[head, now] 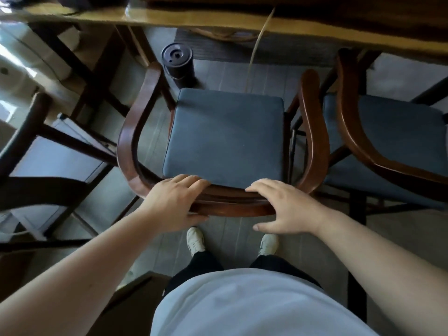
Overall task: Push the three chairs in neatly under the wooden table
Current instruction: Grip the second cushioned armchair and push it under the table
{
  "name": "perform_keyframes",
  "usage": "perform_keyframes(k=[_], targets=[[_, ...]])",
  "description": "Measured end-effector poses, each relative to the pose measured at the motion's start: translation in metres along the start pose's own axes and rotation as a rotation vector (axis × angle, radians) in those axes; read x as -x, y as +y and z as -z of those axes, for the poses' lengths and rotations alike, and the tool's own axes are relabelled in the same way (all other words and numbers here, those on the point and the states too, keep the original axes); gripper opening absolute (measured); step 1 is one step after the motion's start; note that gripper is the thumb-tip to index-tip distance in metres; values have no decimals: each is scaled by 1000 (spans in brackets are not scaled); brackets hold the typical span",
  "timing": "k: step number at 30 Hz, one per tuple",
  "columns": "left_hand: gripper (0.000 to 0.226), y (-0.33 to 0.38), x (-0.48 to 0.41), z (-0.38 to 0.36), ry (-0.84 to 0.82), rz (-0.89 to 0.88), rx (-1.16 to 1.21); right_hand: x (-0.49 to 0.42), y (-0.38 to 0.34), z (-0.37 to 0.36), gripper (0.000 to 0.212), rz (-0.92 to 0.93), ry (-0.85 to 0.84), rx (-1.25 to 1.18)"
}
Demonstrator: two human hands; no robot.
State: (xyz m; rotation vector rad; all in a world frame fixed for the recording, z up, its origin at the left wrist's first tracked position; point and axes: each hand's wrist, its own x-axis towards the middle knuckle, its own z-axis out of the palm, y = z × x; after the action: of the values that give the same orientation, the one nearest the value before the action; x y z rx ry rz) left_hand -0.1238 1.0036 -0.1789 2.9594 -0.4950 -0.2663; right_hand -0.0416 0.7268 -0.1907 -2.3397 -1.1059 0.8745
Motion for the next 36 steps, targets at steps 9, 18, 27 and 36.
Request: perform_keyframes(k=[9, 18, 27, 36], targets=[[65, -37, 7, -26, 8, -124, 67, -33, -41, -44, 56, -146, 213, 112], [37, -65, 8, -37, -4, -324, 66, -27, -43, -63, 32, -231, 367, 247], [35, -138, -4, -21, 12, -324, 25, -83, -74, -57, 43, -221, 394, 268], [44, -143, -5, -20, 44, -192, 26, -59, -15, -29, 41, -233, 133, 253]])
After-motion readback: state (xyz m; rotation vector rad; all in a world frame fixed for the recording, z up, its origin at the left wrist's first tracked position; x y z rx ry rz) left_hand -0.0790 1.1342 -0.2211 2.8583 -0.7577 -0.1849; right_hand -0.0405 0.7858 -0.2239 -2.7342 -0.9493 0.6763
